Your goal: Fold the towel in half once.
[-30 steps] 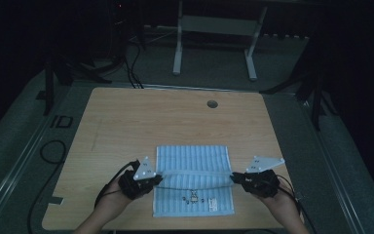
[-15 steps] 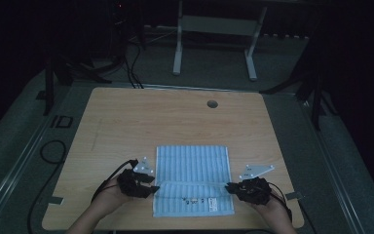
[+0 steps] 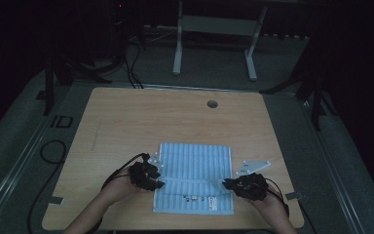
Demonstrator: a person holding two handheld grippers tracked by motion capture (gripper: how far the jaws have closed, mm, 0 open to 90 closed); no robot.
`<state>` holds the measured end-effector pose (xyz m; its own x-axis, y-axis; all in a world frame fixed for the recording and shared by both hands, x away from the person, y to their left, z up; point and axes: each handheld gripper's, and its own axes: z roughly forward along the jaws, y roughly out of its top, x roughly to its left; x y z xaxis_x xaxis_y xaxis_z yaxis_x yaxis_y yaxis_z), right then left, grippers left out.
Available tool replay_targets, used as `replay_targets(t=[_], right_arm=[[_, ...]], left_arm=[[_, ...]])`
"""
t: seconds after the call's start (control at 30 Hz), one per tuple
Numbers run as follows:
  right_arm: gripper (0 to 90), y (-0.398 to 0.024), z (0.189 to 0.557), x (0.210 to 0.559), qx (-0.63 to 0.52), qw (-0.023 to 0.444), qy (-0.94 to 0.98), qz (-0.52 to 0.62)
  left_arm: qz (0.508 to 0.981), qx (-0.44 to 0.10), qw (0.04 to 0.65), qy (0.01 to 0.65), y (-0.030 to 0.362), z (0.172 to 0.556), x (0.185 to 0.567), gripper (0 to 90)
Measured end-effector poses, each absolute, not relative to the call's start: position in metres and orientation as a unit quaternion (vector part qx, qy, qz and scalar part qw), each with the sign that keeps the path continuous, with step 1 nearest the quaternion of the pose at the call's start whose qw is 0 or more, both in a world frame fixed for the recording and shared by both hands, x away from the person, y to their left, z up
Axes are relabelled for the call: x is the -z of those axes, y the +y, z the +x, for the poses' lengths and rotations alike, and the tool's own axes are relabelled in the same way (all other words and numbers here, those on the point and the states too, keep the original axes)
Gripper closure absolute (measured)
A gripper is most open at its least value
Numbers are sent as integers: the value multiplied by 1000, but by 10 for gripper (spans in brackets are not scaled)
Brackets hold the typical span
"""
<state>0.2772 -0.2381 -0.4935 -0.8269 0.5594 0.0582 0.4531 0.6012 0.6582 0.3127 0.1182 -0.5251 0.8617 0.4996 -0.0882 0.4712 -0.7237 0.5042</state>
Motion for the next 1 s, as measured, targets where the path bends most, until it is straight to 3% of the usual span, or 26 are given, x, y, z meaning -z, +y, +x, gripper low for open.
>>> replay_targets(t=[0.2,0.37,0.57,0.8,0.9,1.0], right_arm=[[829,-238,280,494,-342,76,891,287],[828,-240,282,494,-339,78,892,289],[829,-244,292,486,-340,83,889,294],[831,-245,332,468,-341,98,882,311],[831,-253,349,435,-382,130,855,327],[831,-264,327,401,-441,171,825,309]], left_arm=[[932,6,263,249,114,325,531,669],[926,18,271,261,113,328,527,829],[912,2,316,260,123,328,502,835],[897,-71,343,271,121,350,469,836],[872,-109,390,274,125,344,432,836],[873,-120,400,252,128,323,411,833]])
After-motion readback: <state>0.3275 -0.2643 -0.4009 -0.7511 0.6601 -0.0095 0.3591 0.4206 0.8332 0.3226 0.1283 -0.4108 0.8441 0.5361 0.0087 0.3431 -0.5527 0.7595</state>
